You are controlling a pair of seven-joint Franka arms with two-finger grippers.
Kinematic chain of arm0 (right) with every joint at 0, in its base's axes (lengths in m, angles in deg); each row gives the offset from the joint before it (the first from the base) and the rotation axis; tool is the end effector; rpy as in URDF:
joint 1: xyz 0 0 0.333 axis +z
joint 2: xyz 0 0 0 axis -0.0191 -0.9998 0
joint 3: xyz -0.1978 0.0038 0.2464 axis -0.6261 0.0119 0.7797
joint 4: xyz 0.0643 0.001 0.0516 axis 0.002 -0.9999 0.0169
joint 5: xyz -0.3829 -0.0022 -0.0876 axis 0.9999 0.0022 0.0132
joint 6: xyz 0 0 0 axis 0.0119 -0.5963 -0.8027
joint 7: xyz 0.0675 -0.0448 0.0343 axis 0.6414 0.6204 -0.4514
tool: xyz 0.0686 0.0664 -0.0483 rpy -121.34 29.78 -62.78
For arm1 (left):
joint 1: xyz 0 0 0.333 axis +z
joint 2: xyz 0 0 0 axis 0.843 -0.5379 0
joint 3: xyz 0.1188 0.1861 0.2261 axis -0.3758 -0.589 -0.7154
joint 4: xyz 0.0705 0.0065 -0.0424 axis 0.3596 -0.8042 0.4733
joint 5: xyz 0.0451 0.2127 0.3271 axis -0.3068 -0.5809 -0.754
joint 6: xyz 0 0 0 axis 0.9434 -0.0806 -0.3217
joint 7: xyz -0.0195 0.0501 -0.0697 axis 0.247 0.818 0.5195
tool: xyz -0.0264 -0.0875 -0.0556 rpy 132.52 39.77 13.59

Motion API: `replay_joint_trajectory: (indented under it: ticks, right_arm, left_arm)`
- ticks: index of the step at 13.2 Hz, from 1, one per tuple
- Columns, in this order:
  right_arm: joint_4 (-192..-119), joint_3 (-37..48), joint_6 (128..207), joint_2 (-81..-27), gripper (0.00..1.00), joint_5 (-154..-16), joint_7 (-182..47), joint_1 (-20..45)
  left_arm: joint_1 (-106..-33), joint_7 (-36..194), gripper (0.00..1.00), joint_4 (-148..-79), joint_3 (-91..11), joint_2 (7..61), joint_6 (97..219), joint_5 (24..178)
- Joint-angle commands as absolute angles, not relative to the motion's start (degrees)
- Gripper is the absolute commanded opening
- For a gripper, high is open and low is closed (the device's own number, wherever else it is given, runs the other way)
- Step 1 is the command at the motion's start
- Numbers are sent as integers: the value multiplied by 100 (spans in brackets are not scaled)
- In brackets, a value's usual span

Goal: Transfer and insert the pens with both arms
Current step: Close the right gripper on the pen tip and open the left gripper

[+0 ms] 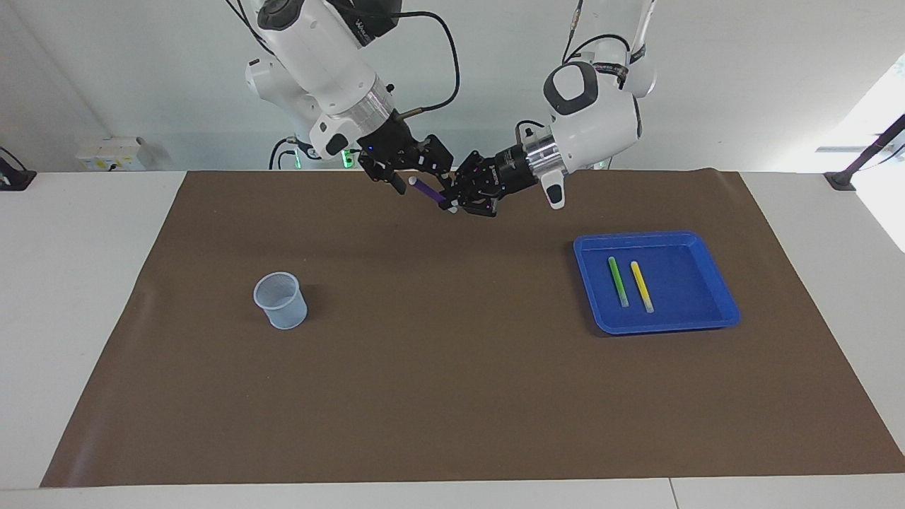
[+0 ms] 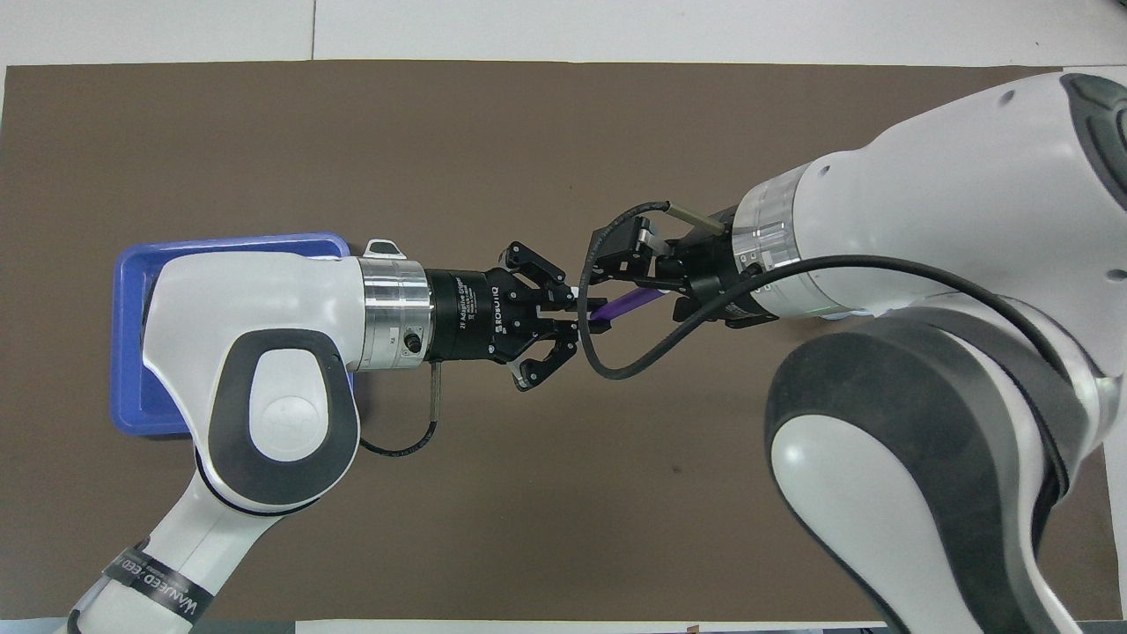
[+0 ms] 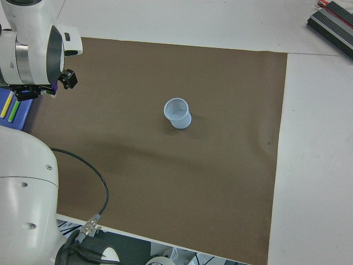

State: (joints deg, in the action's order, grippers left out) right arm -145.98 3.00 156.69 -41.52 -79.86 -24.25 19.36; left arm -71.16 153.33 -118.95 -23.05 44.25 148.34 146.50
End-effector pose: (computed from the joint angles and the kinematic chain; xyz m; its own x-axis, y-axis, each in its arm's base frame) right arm 0.5348 0.2604 0.5984 0.9519 -0.2737 -0.1379 -0.3065 -0.8488 -0.4309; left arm 0.4755 -0.3440 0.5005 -0.1444 0.4859 -0.8620 0.9894 0.0578 -0.1332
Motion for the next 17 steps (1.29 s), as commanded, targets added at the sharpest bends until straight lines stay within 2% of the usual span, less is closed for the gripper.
replay_joint_trajectory:
  ticks: [1, 2, 3, 4, 12, 13, 14, 17]
  right_arm:
    - [-14613, 285, 15662, -4097, 88, -7985, -2431, 1929]
    - [-14613, 285, 15671, -4097, 60, -7985, -2439, 1929]
    - [-14613, 285, 15671, -4105, 24, -7985, -2466, 1929]
    - [-14613, 285, 15689, -4105, 0, -7985, -2527, 1929]
    - [-14622, 285, 15636, -4079, 0, -7915, -2519, 1929]
    - [-14622, 285, 15627, -4079, 0, -7810, -2510, 1937]
    - [-14613, 285, 15619, -4088, 0, -7687, -2519, 1937]
    - [-14674, 285, 15610, -4062, 0, -7371, -2589, 1868]
  left_arm:
    - [-7179, 15356, 0, -12119, -2356, 4643, 14958, 14802]
    - [-7179, 15356, 0, -12119, -2356, 4643, 14958, 14802]
    - [-7179, 15356, 0, -12119, -2356, 4643, 14967, 14810]
    - [-7179, 15356, 0, -12119, -2356, 4643, 14967, 14819]
    - [-7196, 15339, 0, -12119, -2356, 4687, 15229, 14907]
    - [-7214, 15408, 89, -12128, -2348, 4748, 15474, 14907]
    - [-7257, 15461, 100, -12189, -2356, 4827, 15555, 14907]
    - [-7187, 15462, 100, -12233, -2374, 4863, 15521, 14898]
